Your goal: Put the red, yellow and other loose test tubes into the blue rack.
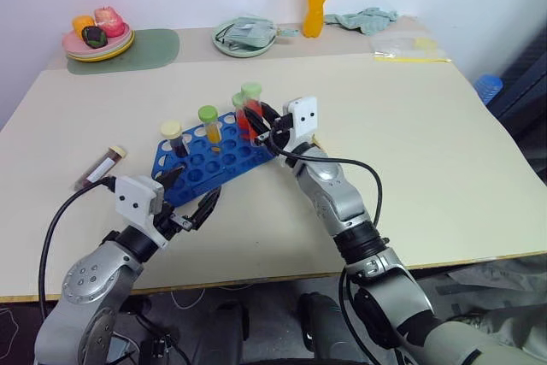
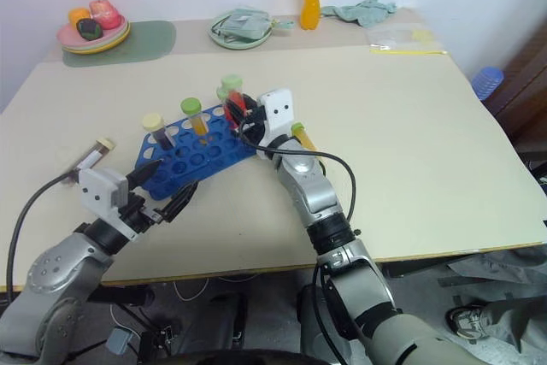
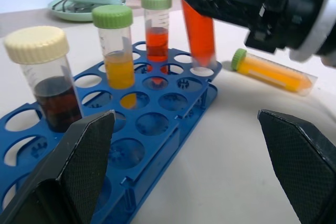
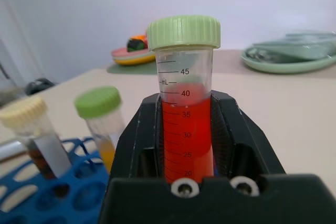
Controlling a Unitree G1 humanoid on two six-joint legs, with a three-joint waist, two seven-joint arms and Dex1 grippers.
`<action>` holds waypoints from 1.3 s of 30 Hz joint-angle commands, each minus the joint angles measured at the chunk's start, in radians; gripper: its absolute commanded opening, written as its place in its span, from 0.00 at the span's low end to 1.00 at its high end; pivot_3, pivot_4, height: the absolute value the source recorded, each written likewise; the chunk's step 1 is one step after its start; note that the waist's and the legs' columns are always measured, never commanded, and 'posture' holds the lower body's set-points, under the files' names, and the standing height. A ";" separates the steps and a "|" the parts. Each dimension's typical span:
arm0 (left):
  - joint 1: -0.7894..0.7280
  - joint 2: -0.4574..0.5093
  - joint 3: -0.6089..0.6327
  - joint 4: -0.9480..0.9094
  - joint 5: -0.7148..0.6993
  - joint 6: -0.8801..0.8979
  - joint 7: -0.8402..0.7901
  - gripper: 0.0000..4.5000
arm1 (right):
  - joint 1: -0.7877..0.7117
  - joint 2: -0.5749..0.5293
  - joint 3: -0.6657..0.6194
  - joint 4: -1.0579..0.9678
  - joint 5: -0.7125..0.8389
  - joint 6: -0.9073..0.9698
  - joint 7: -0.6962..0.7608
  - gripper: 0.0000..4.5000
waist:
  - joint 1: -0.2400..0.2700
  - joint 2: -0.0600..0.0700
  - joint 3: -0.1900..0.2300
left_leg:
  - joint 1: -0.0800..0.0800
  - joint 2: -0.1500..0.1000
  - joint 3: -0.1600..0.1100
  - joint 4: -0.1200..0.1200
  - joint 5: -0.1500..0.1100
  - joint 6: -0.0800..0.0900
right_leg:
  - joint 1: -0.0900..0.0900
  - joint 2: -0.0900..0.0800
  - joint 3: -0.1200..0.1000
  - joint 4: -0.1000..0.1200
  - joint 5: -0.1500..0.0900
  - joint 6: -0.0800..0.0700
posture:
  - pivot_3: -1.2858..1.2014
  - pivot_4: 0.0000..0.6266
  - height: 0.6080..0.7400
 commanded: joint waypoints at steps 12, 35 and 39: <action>-0.024 0.009 0.000 -0.015 -0.006 -0.002 -0.011 1.00 | -0.034 0.089 -0.077 0.153 -0.054 -0.183 0.017 0.16 | -0.001 0.000 0.000 | 0.000 -0.001 0.001 0.000 0.000 -0.001 | 0.000 0.000 0.000 0.000 0.000 0.000 | 0.52 0.24 1.00; 0.031 -0.008 0.009 0.010 0.016 -0.059 -0.044 1.00 | 0.056 0.021 -0.085 -0.038 -0.052 -0.221 0.167 0.98 | 0.001 0.000 0.000 | 0.001 -0.001 0.000 0.000 0.001 -0.002 | 0.000 0.000 0.000 0.002 0.000 0.000 | 0.52 0.24 1.00; 0.028 -0.021 -0.008 0.010 0.022 -0.060 -0.039 1.00 | 0.111 -0.098 -0.089 -0.246 0.007 0.017 0.236 0.98 | 0.003 0.000 0.000 | 0.000 -0.001 -0.001 0.000 0.001 -0.002 | 0.000 0.000 0.000 0.002 0.000 0.000 | 0.52 0.24 1.00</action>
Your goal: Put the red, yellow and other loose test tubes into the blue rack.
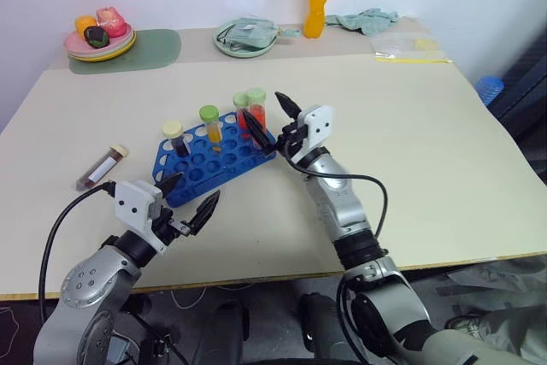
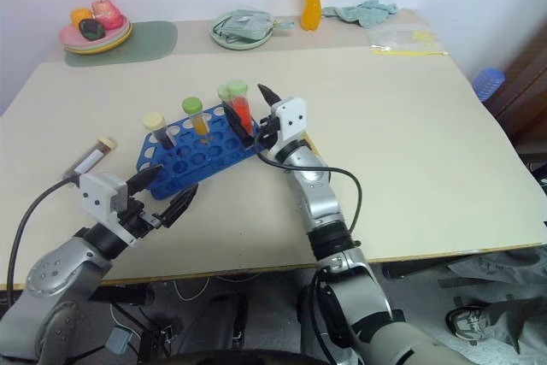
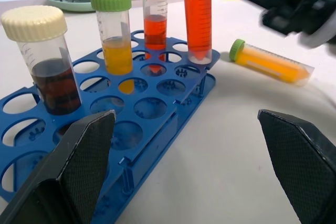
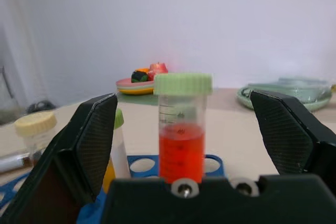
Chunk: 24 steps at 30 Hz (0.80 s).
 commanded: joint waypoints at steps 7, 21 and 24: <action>-0.009 -0.016 -0.025 -0.011 0.008 -0.030 0.007 1.00 | -0.103 -0.136 -0.034 -0.232 0.176 0.627 0.045 0.98 | -0.004 0.000 0.000 | 0.001 0.001 0.000 0.000 0.000 0.000 | 0.000 0.001 0.000 0.002 0.000 -0.001 | 0.52 0.24 1.00; 0.044 -0.031 -0.020 0.063 0.031 -0.139 -0.033 1.00 | -0.376 -0.128 -0.029 0.058 0.196 0.818 0.122 0.98 | -0.002 0.000 0.000 | 0.000 0.000 0.002 0.000 0.000 0.000 | -0.001 0.000 0.000 0.002 0.000 0.000 | 0.52 0.24 1.00; 0.058 -0.037 -0.020 0.082 0.038 -0.167 -0.043 1.00 | -0.391 -0.117 -0.023 0.095 0.176 0.786 0.130 0.98 | -0.003 0.000 0.000 | 0.000 0.000 0.001 0.000 0.000 0.000 | -0.001 0.000 0.000 0.002 0.000 0.000 | 0.52 0.24 1.00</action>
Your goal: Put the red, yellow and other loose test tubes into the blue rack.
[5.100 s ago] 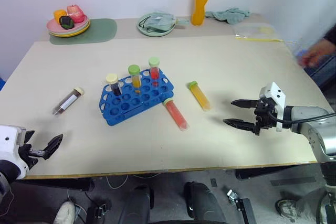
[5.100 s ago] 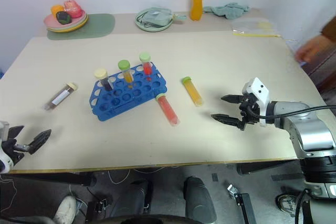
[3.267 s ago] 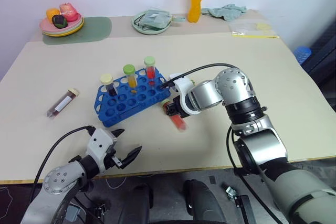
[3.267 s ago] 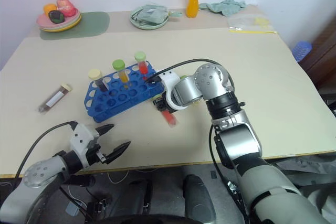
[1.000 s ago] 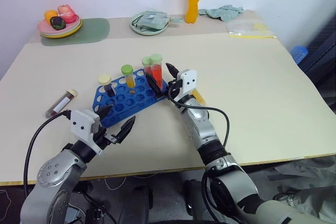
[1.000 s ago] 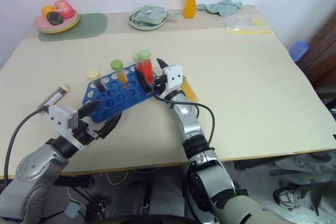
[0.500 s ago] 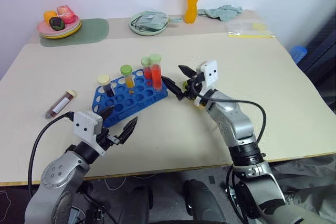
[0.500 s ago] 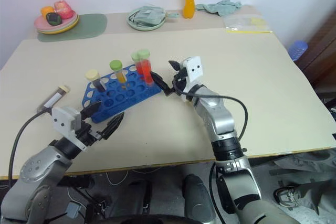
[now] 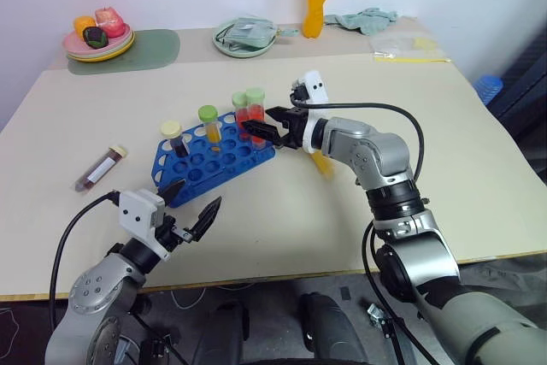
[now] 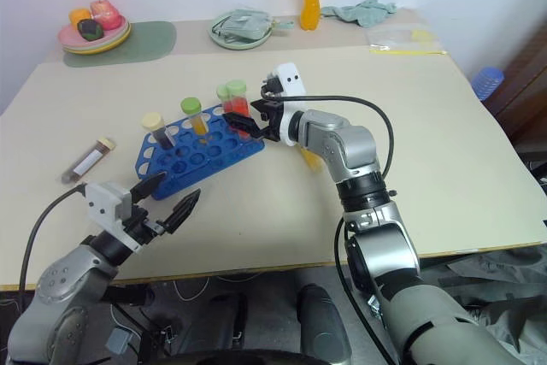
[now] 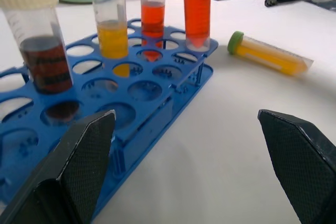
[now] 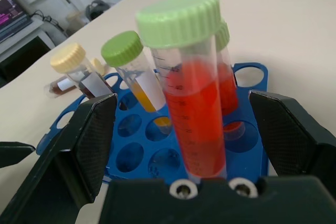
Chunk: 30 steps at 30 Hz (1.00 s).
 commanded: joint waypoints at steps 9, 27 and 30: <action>0.016 -0.011 0.005 0.029 0.022 -0.084 -0.017 1.00 | -0.030 0.048 -0.007 0.077 -0.006 -0.152 0.135 0.98 | 0.000 0.000 0.000 | 0.000 0.000 0.000 0.000 0.000 0.000 | 0.000 0.000 0.000 0.000 0.000 0.000 | 0.52 0.24 1.00; -0.007 0.004 0.002 -0.048 0.011 -0.005 0.036 1.00 | 0.056 0.008 -0.010 -0.012 -0.033 -0.169 0.171 0.98 | 0.000 0.000 0.000 | 0.000 0.000 0.000 0.000 0.000 0.000 | 0.000 0.000 0.000 0.000 0.000 0.000 | 0.52 0.24 1.00; -0.010 0.005 -0.001 -0.054 0.011 0.006 0.039 1.00 | 0.046 0.010 -0.025 0.006 -0.036 -0.181 0.141 0.98 | 0.000 0.000 0.000 | 0.000 0.000 0.000 0.000 0.000 0.000 | 0.000 0.000 0.000 0.000 0.000 0.000 | 0.52 0.24 1.00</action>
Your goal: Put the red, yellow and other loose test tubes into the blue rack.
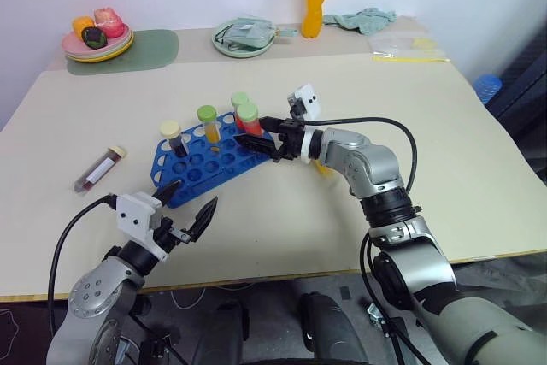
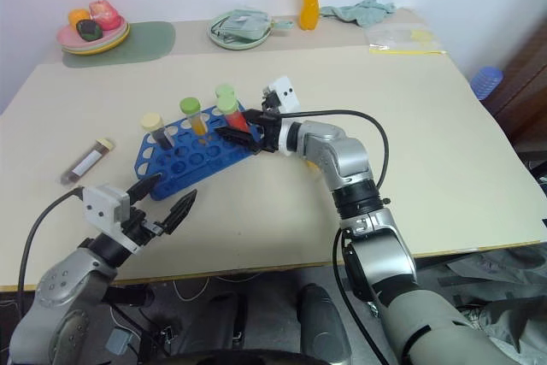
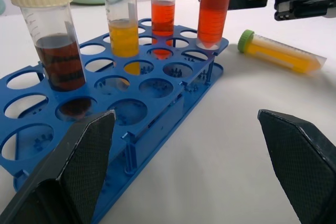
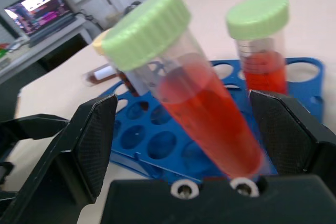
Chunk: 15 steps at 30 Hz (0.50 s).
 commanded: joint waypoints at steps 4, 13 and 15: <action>-0.016 0.005 0.000 -0.028 -0.006 0.004 0.001 1.00 | -0.032 0.002 -0.040 -0.005 -0.004 -0.030 -0.057 0.98 | 0.000 0.000 0.000 | 0.000 0.000 0.000 0.000 0.000 0.000 | 0.000 0.000 0.000 0.000 0.000 0.000 | 0.52 0.24 1.00; 0.008 -0.002 0.007 -0.002 -0.001 -0.027 -0.019 1.00 | -0.013 -0.007 -0.040 -0.026 -0.002 -0.009 -0.072 0.98 | 0.000 0.000 0.000 | 0.000 0.000 0.000 0.000 0.000 0.000 | 0.000 0.000 0.000 0.000 0.000 0.000 | 0.52 0.24 1.00; 0.015 -0.003 0.007 -0.004 0.001 -0.032 -0.019 1.00 | 0.000 -0.019 -0.040 -0.059 0.011 0.008 -0.059 0.98 | 0.000 0.000 0.000 | 0.000 0.000 0.000 0.000 0.000 0.000 | 0.000 0.000 0.000 0.000 0.000 0.000 | 0.52 0.24 1.00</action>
